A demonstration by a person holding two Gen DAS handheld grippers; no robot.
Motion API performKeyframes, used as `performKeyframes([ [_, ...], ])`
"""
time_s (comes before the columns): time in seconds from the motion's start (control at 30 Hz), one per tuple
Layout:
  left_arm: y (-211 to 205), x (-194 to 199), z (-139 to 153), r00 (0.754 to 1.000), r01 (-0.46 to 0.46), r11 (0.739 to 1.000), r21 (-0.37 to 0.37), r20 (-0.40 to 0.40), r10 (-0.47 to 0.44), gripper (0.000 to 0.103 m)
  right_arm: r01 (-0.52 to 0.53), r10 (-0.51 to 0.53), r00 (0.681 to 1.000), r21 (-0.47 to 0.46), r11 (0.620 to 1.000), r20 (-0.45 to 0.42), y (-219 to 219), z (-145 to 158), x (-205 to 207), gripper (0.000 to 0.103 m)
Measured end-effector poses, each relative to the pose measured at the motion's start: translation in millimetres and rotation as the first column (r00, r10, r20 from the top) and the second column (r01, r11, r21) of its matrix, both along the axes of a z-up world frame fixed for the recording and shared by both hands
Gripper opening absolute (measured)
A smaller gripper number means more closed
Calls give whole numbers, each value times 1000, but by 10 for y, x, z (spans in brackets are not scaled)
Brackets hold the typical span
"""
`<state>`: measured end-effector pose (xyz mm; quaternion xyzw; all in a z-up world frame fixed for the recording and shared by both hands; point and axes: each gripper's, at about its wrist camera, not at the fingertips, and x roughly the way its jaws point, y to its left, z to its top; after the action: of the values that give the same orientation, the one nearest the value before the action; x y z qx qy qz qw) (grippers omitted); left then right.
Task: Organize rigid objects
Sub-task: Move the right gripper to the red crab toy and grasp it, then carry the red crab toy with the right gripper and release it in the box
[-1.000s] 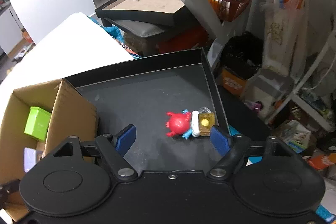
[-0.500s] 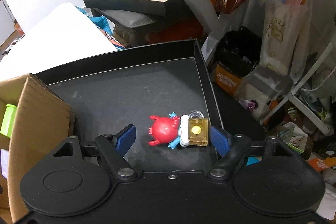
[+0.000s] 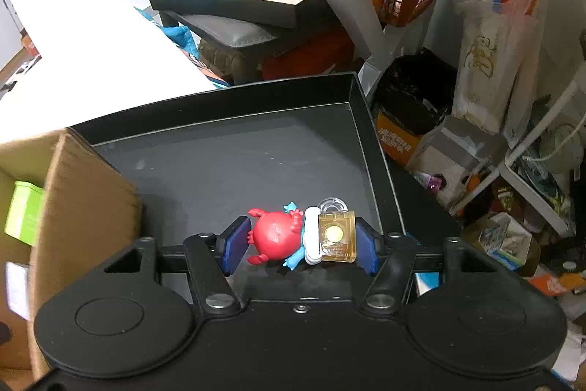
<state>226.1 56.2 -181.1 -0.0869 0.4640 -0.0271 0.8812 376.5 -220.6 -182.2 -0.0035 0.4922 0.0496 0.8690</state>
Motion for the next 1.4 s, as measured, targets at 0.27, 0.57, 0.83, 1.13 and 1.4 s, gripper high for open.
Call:
performKeyframes([
  [0.27,0,-7,-10,1000,-2,1000,0,4,2,20,-35,35,999,0,999,3,137,248,-212,59],
  [0.57,9,-3,-6,1000,-6,1000,-6,4,6,20,-49,49,999,0,999,20,218,485,-386,59],
  [0.83,21,-18,-9,1000,-5,1000,-12,10,5,21,-70,69,996,16,997,50,355,721,-523,59],
  [1.13,36,-14,-6,1000,-8,1000,-26,7,8,21,-125,124,989,7,992,80,623,966,-641,59],
  [1.4,43,-14,-10,1000,-8,999,-33,5,8,21,-192,191,977,9,981,92,921,1084,-695,59],
])
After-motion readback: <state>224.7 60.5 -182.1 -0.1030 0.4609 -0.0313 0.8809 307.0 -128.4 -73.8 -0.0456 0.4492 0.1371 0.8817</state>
